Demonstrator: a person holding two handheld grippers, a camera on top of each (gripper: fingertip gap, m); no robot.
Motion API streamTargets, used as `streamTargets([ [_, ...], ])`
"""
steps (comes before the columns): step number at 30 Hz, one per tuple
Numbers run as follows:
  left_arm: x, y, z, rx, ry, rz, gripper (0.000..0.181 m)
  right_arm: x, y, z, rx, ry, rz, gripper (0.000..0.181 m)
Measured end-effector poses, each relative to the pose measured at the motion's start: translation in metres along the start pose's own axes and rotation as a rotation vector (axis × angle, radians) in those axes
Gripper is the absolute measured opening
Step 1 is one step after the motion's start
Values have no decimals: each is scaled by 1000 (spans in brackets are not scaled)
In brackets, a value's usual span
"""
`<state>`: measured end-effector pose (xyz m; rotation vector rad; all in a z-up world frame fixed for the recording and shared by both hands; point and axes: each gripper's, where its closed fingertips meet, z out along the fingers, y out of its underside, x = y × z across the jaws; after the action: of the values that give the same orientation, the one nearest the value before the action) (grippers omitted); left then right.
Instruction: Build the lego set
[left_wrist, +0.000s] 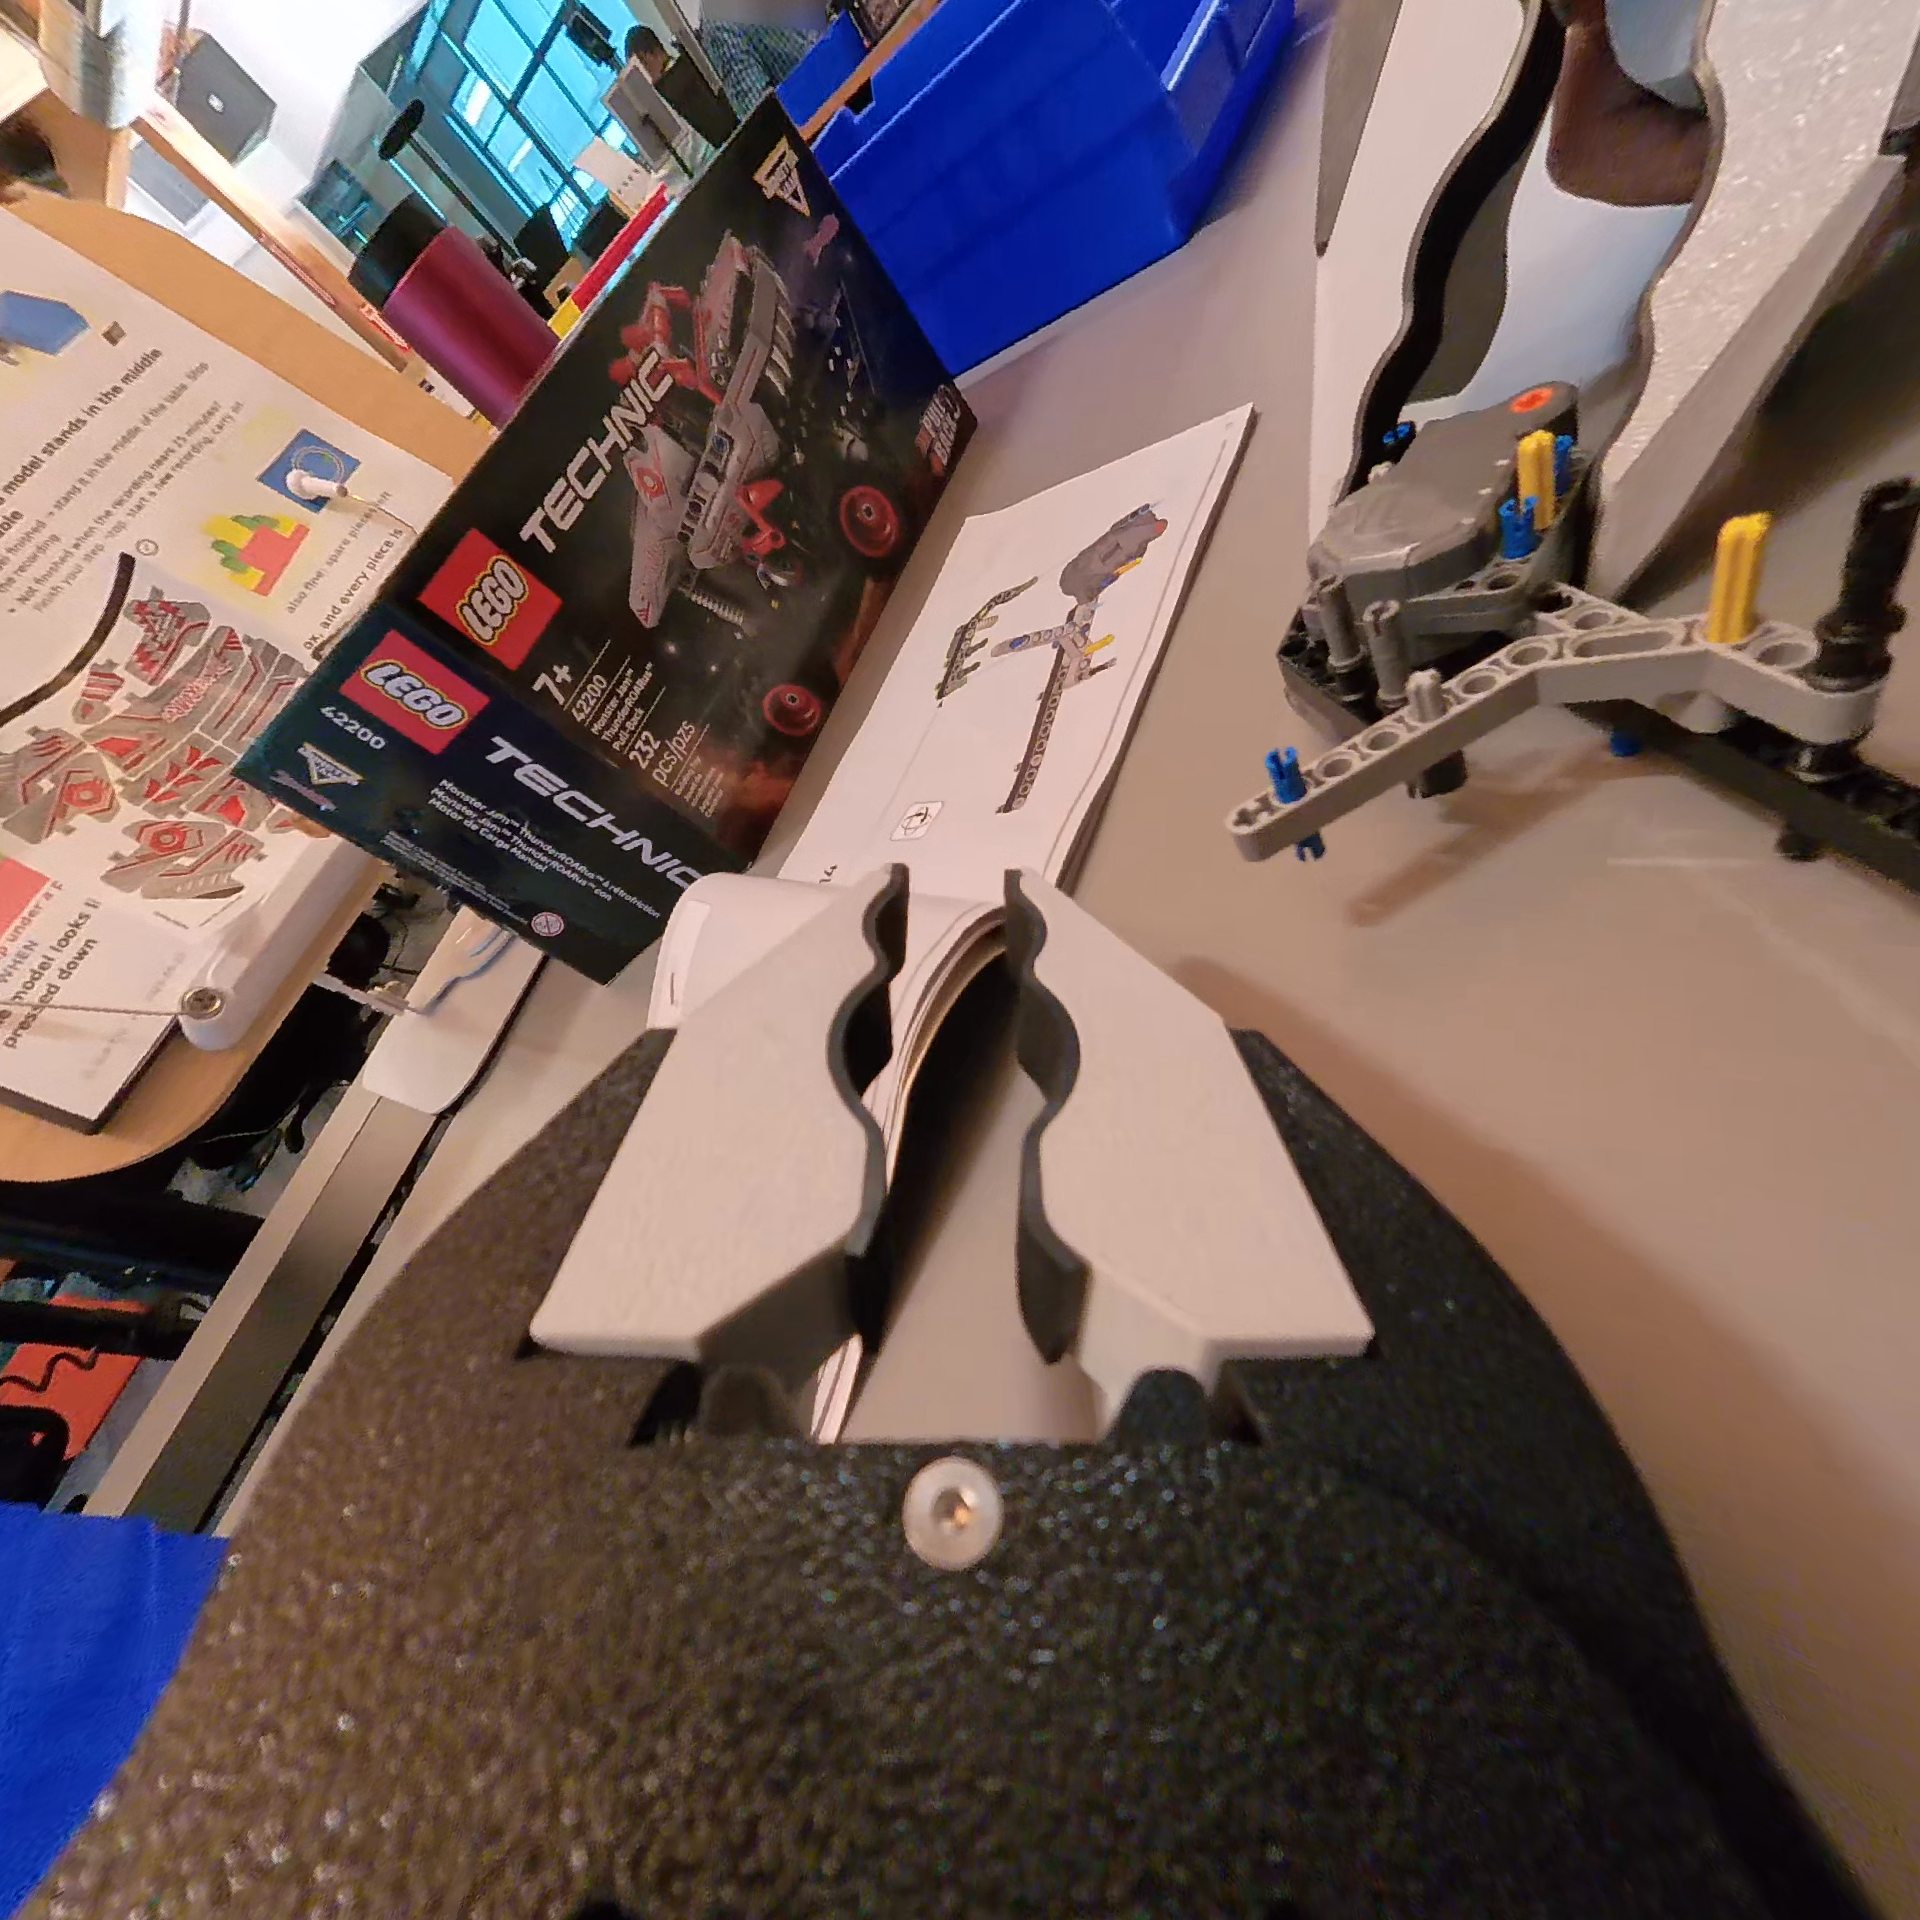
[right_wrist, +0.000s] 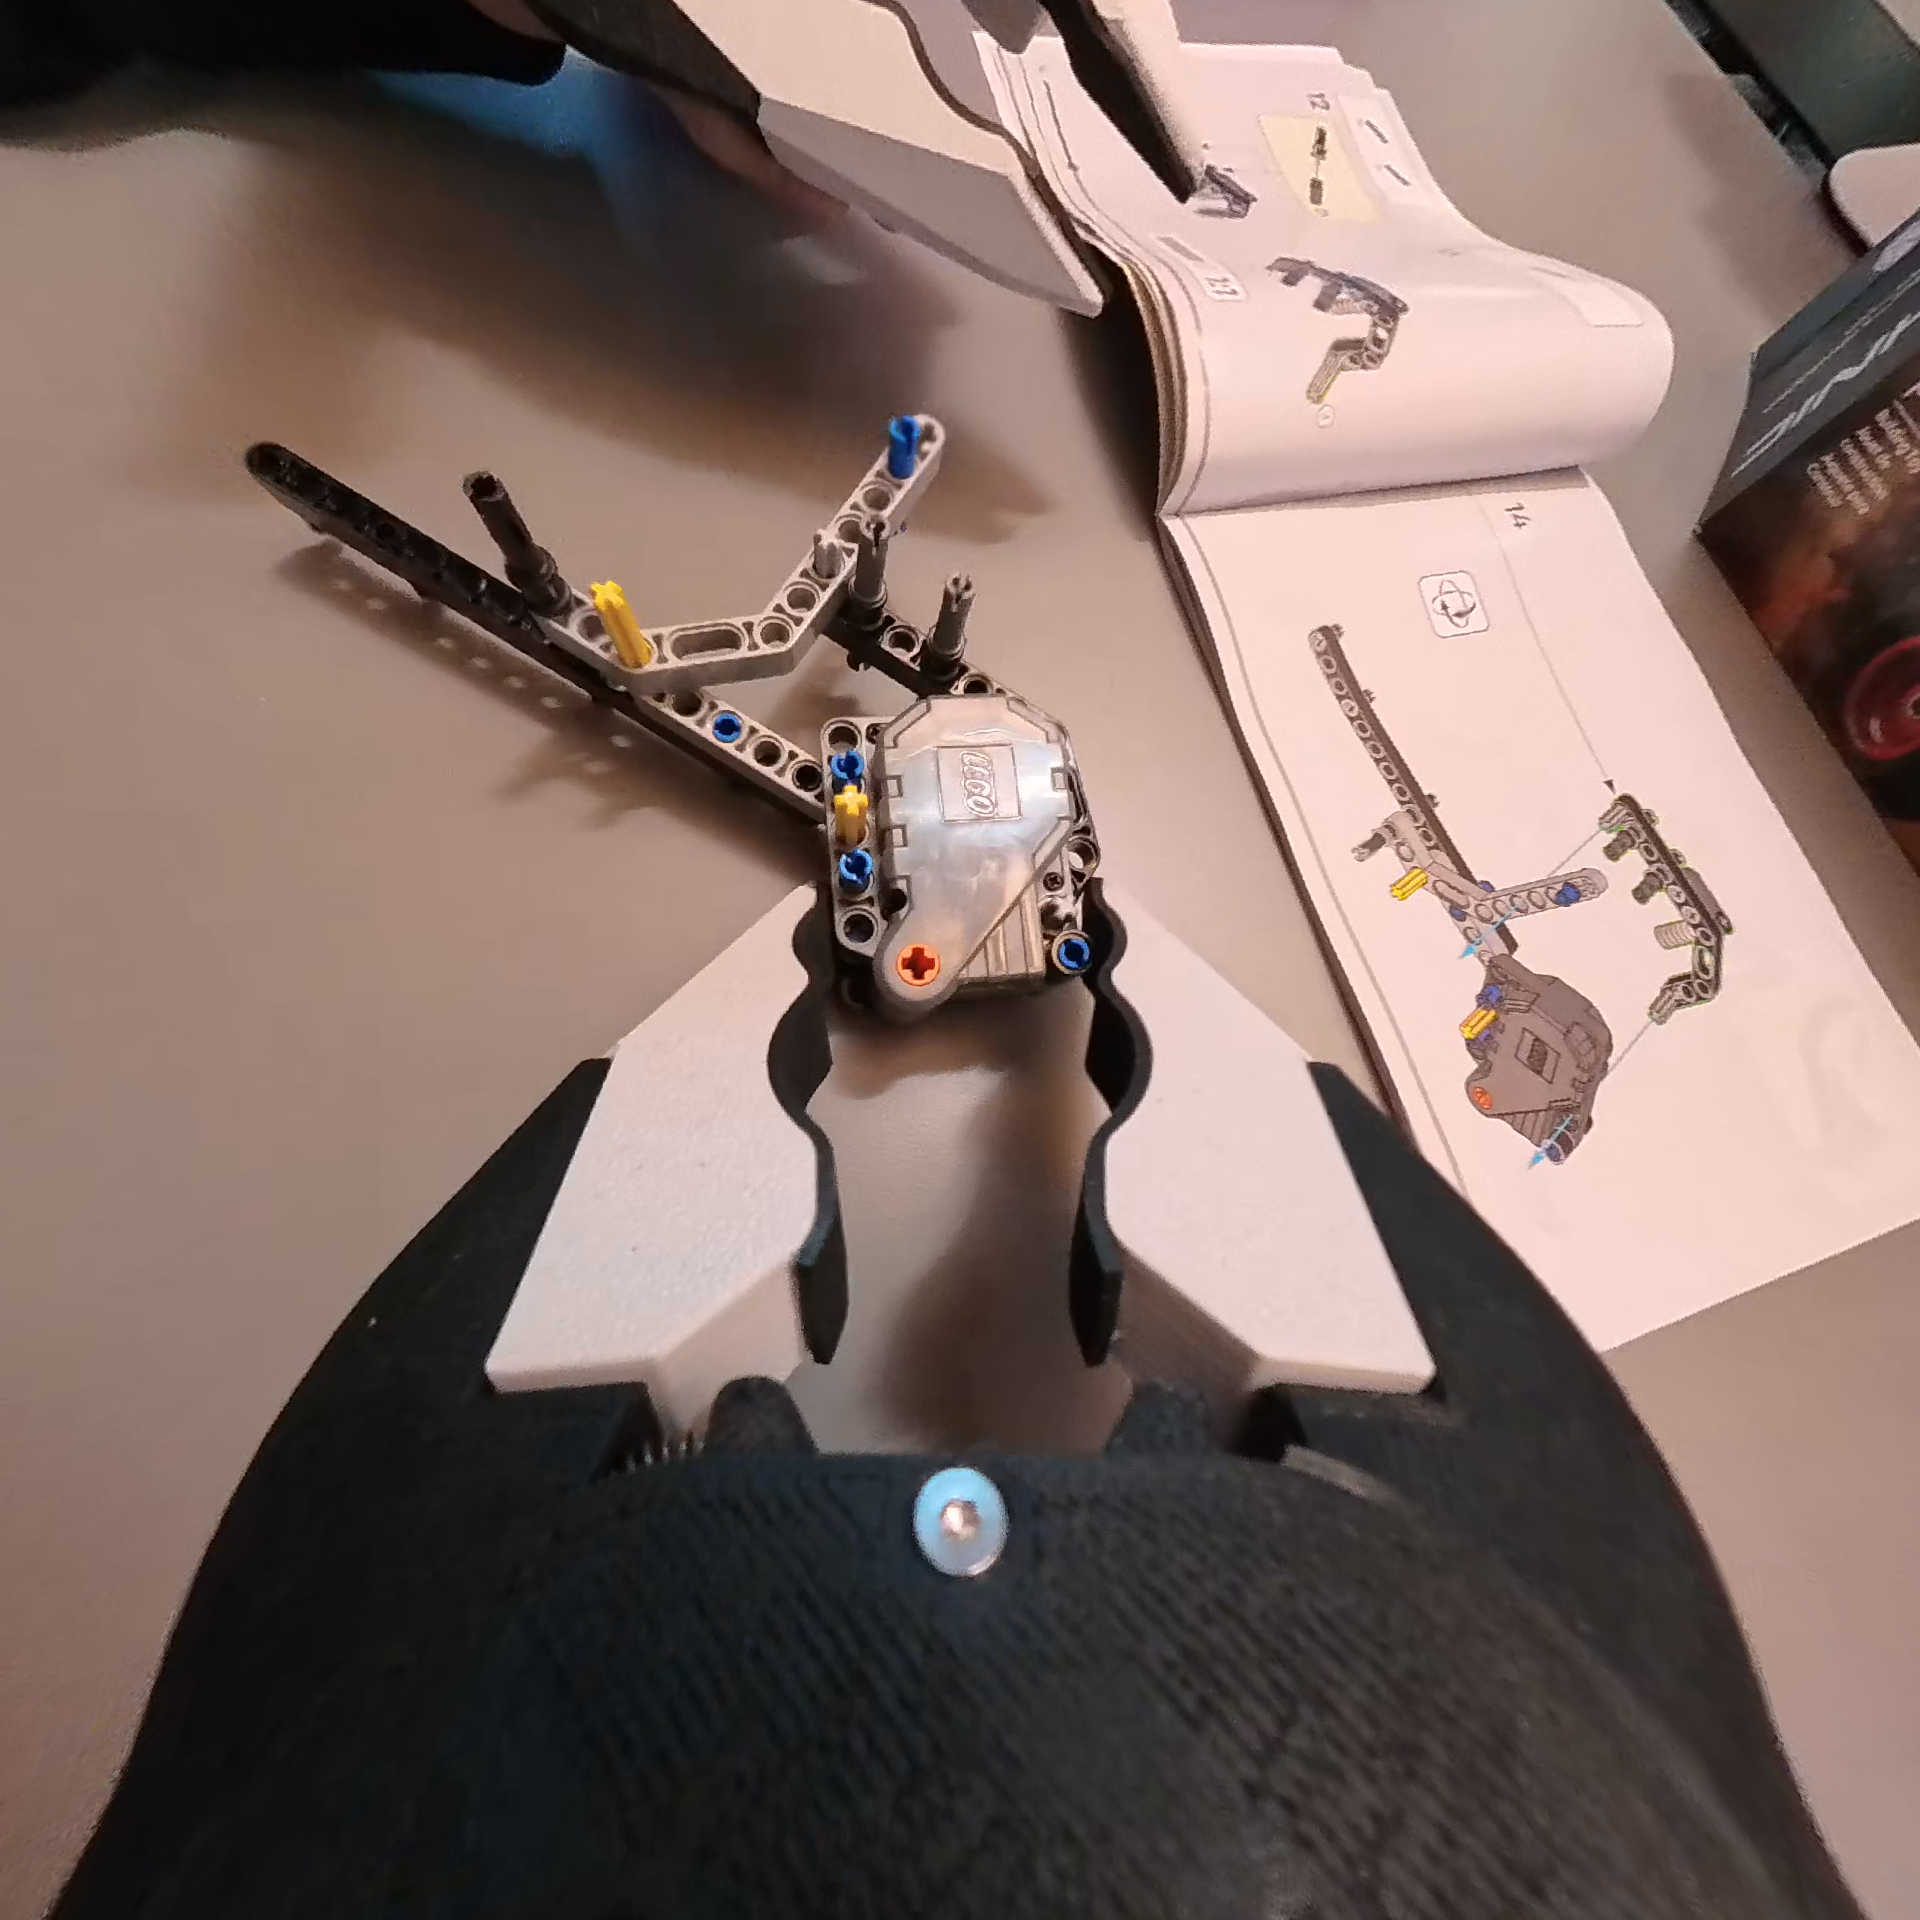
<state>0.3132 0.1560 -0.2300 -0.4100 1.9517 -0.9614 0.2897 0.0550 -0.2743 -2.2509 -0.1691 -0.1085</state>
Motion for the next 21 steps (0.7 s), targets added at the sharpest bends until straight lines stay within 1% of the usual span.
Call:
streamTargets([
  [1, 0, -1, -1, 3, 0, -2, 16, 1, -1, 0, 4, 16, -12, 45],
  [8, -1, -10, -6, 35, 25, -51, 16, 2, -7, 0, 36, 106, -95, 45],
  [10, -4, -15, -10, 62, 34, -105, 17, 5, -11, -2, 60, 157, -138, 45],
  [12, -10, -27, -16, 127, 46, -189, 18, 7, -14, -4, 83, 210, -183, 45],
  [14, -13, -38, -21, 182, 91, -310, 23, 9, -18, -6, 109, 265, -232, 45],
  [16, -12, -46, -23, 204, 162, -440, 30, 9, -22, -9, 132, 315, -281, 45],
  [20, 1, -65, -22, 193, 361, -664, 51, 8, -29, -14, 170, 412, -381, 45],
  [21, 6, -72, -21, 188, 409, -707, 53, 7, -32, -16, 181, 437, -412, 45],
])
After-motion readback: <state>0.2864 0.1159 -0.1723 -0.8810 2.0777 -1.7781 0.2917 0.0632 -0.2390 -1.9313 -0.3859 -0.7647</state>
